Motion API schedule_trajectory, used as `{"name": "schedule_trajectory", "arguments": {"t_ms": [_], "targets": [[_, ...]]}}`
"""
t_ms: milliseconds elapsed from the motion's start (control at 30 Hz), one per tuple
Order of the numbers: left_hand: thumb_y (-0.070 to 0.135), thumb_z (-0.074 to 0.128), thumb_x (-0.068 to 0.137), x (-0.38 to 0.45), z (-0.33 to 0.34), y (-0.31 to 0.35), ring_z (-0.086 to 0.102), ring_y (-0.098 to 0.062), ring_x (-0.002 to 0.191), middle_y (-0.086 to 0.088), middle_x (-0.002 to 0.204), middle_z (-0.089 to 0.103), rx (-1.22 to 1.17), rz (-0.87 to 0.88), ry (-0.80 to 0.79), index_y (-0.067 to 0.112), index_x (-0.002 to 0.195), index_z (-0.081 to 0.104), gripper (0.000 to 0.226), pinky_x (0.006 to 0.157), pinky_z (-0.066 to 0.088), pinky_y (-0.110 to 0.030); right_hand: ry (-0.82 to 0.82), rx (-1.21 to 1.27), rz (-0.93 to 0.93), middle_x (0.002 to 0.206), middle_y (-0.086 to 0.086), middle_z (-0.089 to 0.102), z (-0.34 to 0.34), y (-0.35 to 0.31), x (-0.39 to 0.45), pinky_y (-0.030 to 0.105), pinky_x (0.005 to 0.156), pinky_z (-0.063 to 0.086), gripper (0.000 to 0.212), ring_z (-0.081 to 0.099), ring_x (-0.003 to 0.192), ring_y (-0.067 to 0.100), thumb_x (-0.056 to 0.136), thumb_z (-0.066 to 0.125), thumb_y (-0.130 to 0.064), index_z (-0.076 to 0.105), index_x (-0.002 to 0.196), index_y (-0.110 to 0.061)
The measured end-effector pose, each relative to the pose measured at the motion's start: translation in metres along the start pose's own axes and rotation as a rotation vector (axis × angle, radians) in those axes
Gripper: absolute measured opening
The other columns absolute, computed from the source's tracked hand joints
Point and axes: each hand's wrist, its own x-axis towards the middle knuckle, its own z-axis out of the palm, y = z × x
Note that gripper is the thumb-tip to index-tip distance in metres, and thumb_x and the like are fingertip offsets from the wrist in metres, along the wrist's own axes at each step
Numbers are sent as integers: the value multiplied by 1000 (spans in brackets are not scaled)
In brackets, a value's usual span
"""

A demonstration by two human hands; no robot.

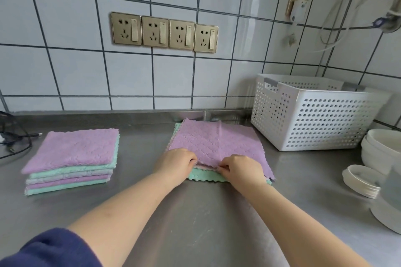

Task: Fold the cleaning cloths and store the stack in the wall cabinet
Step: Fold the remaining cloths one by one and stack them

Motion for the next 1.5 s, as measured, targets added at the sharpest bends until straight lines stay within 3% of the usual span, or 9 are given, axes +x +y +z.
{"name": "schedule_trajectory", "arguments": {"t_ms": [300, 467, 567, 667, 900, 1000, 1167, 1367, 1500], "targets": [[5, 49, 84, 9, -15, 16, 57, -33, 95, -12, 99, 55, 414, 169, -155, 8, 100, 58, 18, 63, 37, -36, -62, -220, 14, 82, 4, 49, -7, -22, 11, 31, 59, 35, 21, 55, 89, 30, 86, 49, 0, 51, 103, -12], [-4, 47, 84, 9, -21, 6, 51, -30, 103, -16, 109, 51, 385, 144, -192, -1, 100, 57, 20, 66, 33, -35, -111, -310, 8, 120, 12, 47, -14, -7, 8, 33, 66, 36, 38, 50, 109, 30, 84, 49, 7, 51, 118, -8], [-3, 47, 79, 17, -28, -6, 58, -32, 97, -15, 103, 60, 243, -14, -145, 9, 85, 59, 18, 71, 42, -34, -81, -325, 58, 118, 10, 53, -28, 5, 9, 32, 70, 39, 34, 51, 112, 29, 86, 47, 3, 58, 115, -11], [1, 43, 86, 28, -60, -7, 59, -30, 104, -9, 115, 63, 91, -47, 58, 17, 107, 63, 34, 77, 44, -30, 106, -253, 83, 101, 6, 63, -62, 14, 15, 30, 66, 42, 25, 61, 94, 27, 87, 46, -2, 60, 102, -17], [9, 34, 86, -12, -136, -21, 64, -25, 87, -2, 98, 71, 189, 507, 317, 14, 100, 65, 34, 86, 52, -36, 351, -24, -125, 90, 1, 66, -100, 23, -42, 33, 62, 45, 14, 63, 80, 27, 93, 50, -16, 64, 96, -16], [6, 44, 78, -61, -134, -26, 65, -20, 71, 4, 84, 70, 191, 633, 198, 18, 92, 66, 28, 73, 55, -27, 218, -24, -138, 96, -1, 64, -74, 28, -81, 32, 68, 46, 16, 63, 88, 25, 90, 53, -17, 64, 100, -20], [12, 41, 93, -152, -112, -26, 56, -13, 107, 7, 116, 61, -65, 306, -185, 22, 116, 60, 31, 88, 42, -25, -65, 146, -127, 97, -4, 62, -50, 15, -134, 27, 76, 44, 26, 60, 91, 20, 77, 51, -14, 66, 98, -20], [22, 52, 93, -202, -113, -22, 46, -3, 64, 16, 66, 54, -409, 42, -291, 45, 78, 55, 28, 62, 37, -19, -171, 269, -53, 84, -4, 63, -65, 2, -167, 14, 62, 38, 20, 53, 72, 12, 82, 54, -11, 64, 98, -14], [20, 54, 94, -221, -134, -16, 43, 0, 59, 16, 65, 52, -674, -81, -619, 25, 87, 60, 10, 54, 38, -12, -401, 267, -30, 86, -8, 67, -82, -4, -181, 18, 70, 45, 18, 56, 74, 7, 83, 52, -20, 67, 93, -26]]}}
